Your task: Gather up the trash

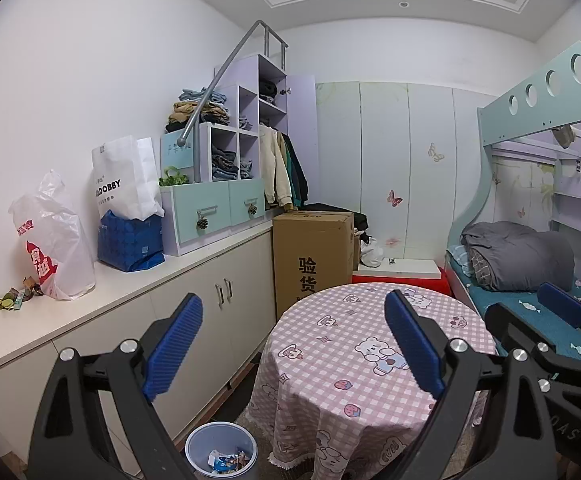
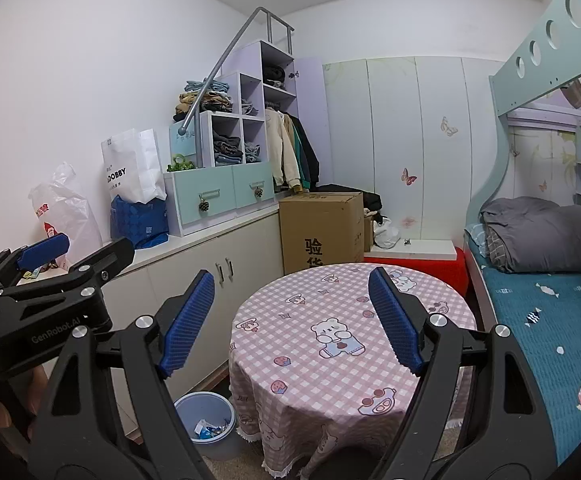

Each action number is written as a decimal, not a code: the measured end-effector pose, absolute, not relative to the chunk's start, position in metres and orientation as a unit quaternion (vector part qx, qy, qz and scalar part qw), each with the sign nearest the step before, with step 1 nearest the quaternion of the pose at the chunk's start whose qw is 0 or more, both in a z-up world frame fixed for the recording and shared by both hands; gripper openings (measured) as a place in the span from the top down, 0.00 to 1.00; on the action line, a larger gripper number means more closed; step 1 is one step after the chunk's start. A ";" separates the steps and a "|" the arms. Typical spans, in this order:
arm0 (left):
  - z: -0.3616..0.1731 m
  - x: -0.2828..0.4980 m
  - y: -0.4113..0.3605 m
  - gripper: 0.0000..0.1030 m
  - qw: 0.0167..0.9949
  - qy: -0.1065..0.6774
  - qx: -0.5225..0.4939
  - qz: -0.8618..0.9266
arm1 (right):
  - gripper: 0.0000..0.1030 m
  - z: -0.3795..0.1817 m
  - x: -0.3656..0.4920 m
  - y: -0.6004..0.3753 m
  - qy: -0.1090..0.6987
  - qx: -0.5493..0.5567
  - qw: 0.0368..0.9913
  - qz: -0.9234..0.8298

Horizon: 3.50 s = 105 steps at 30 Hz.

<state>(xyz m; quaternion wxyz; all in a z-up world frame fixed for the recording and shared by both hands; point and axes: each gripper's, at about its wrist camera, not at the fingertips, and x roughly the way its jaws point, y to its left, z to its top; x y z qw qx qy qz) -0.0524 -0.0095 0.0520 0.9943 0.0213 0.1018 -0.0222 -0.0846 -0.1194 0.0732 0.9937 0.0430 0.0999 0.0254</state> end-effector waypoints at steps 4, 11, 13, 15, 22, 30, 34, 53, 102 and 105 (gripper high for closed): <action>0.052 -0.053 -0.009 0.12 0.994 0.102 0.021 -0.023 | 0.24 0.074 -0.085 -0.119 0.100 0.044 0.994 0.025; 0.053 -0.053 -0.009 0.12 0.994 0.102 0.022 -0.023 | 0.24 0.075 -0.085 -0.121 0.101 0.044 0.994 0.025; 0.053 -0.054 -0.009 0.12 0.994 0.102 0.022 -0.023 | 0.23 0.075 -0.084 -0.121 0.101 0.044 0.994 0.025; 0.053 -0.053 -0.009 0.12 0.994 0.102 0.022 -0.023 | 0.23 0.075 -0.084 -0.121 0.101 0.043 0.994 0.026; 0.053 -0.053 -0.010 0.12 0.994 0.102 0.023 -0.024 | 0.23 0.075 -0.085 -0.121 0.101 0.045 0.994 0.026; 0.053 -0.054 -0.010 0.12 0.994 0.102 0.024 -0.025 | 0.23 0.076 -0.085 -0.117 0.103 0.045 0.993 0.027; 0.053 -0.054 -0.010 0.12 0.994 0.103 0.025 -0.025 | 0.23 0.076 -0.084 -0.115 0.104 0.046 0.993 0.029; 0.047 -0.048 -0.003 0.12 0.993 0.112 0.024 -0.030 | 0.23 0.069 -0.079 -0.111 0.112 0.044 0.992 0.031; 0.038 -0.040 0.003 0.12 0.992 0.120 0.035 -0.029 | 0.22 0.060 -0.073 -0.104 0.129 0.053 0.990 0.036; 0.036 -0.040 0.006 0.12 0.992 0.121 0.034 -0.028 | 0.22 0.059 -0.071 -0.102 0.130 0.054 0.989 0.037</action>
